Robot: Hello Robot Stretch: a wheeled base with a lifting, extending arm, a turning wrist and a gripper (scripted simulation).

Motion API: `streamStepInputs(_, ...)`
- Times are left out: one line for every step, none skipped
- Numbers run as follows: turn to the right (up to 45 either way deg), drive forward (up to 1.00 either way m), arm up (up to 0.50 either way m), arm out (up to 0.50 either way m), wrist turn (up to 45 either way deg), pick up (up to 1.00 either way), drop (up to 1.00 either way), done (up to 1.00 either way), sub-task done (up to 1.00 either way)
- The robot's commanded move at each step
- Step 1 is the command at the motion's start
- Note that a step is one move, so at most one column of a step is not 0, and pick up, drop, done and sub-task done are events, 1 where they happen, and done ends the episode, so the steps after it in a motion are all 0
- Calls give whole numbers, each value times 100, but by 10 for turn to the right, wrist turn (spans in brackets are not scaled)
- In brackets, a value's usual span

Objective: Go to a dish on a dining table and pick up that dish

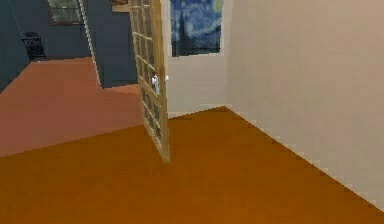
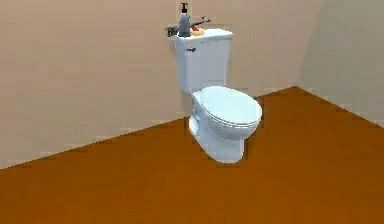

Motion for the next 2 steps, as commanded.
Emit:
streamStepInputs(-240, 0, 0, 0, 0, 0, 0, 0, 0)
streamStepInputs(0, 100, 0, 0, 0, 0, 0, 0, 0)
